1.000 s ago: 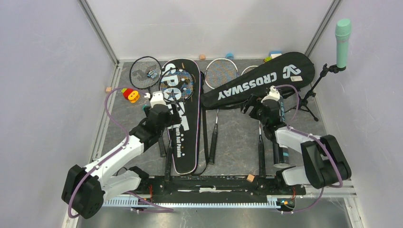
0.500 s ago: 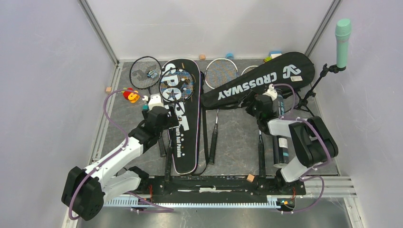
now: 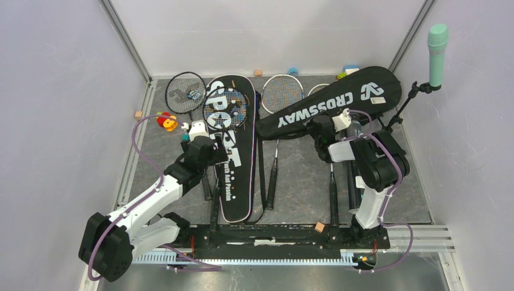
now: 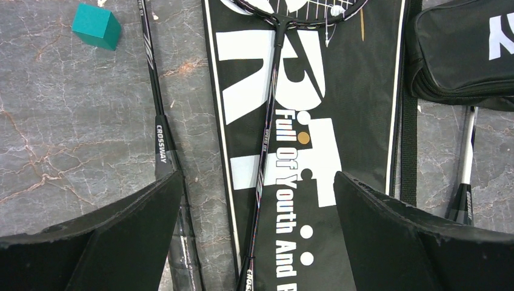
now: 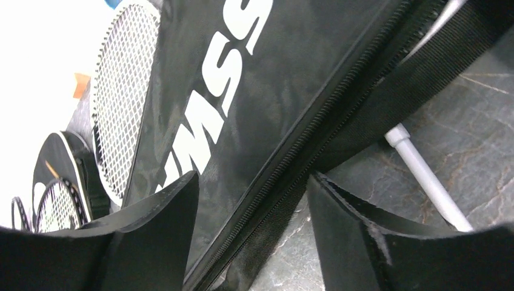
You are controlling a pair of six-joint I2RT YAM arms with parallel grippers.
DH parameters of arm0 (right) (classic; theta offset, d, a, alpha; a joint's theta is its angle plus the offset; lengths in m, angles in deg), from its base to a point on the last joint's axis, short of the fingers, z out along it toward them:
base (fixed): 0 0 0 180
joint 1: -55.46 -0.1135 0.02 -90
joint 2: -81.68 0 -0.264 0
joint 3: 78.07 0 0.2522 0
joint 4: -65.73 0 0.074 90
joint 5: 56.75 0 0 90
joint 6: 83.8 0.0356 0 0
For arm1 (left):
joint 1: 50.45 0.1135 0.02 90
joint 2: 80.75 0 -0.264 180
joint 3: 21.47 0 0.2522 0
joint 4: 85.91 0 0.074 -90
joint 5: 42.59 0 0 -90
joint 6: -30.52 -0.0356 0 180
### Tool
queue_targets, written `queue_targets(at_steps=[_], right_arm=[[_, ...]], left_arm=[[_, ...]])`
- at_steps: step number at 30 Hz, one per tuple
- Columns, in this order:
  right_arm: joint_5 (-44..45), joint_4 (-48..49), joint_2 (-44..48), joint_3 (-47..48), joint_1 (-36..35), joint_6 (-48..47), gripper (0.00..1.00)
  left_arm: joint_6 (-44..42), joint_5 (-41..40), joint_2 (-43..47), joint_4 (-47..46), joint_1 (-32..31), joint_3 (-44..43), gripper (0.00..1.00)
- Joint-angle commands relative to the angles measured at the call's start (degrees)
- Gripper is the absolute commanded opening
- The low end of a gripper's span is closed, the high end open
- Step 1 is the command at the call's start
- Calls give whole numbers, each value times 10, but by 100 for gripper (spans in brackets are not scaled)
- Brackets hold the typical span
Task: Pack up the badminton gear
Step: Adjust the racket bag at the center of the board.
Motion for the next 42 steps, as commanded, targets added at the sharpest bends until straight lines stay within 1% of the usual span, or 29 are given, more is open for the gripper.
queue_targets(at_steps=[1, 2, 5, 6, 10, 13, 16, 20, 22, 23, 24, 25, 26, 28, 32, 34, 35, 37, 40, 42], right_arm=[[105, -3, -29, 18, -10, 71, 65], [109, -2, -36, 21, -10, 75, 60], [96, 11, -62, 43, -9, 57, 34], [86, 27, -69, 49, -9, 36, 24], [32, 123, -58, 51, -9, -86, 0], [-47, 198, -25, 47, -9, -195, 0], [-183, 229, 8, 61, -9, -266, 0], [-350, 211, 41, 97, -11, -310, 0], [-419, 213, 60, 102, -13, -329, 0], [-456, 211, 68, 104, -18, -356, 0], [-474, 182, 83, 111, -23, -380, 0], [-496, 134, 96, 125, -29, -420, 0], [-507, 84, 105, 140, -36, -467, 0], [-498, -21, 126, 162, -52, -547, 0], [-402, -210, 174, 169, -86, -677, 0], [-363, -283, 199, 159, -101, -727, 0], [-356, -308, 211, 148, -105, -743, 0], [-386, -359, 235, 117, -110, -773, 0], [-406, -359, 267, 39, -114, -770, 0], [-383, -365, 277, -5, -114, -747, 3]], left_arm=[[26, -4, 8, -8, 3, 1, 100], [28, -3, 9, -5, 4, 1, 100], [32, -2, 14, 8, 3, 4, 100], [34, -2, 17, 10, 3, 9, 100], [34, -14, 41, 16, 3, 19, 100], [28, -16, 62, 13, 3, 23, 100], [19, -16, 83, 6, 4, 23, 100], [10, -18, 103, 12, 4, 12, 100], [5, -20, 114, 16, 4, 7, 100], [3, -23, 123, 20, 4, 5, 100], [2, -27, 131, 24, 4, 3, 100], [0, -31, 139, 28, 4, 0, 100], [1, -35, 148, 30, 4, 0, 100], [6, -41, 166, 32, 4, 0, 100], [19, -52, 196, 39, 4, -1, 100], [29, -62, 207, 45, 4, -4, 100], [33, -66, 211, 47, 3, -6, 100], [41, -62, 217, 39, 4, -6, 100], [48, -32, 214, 4, 4, 2, 100], [54, -2, 198, -24, 4, 8, 100]])
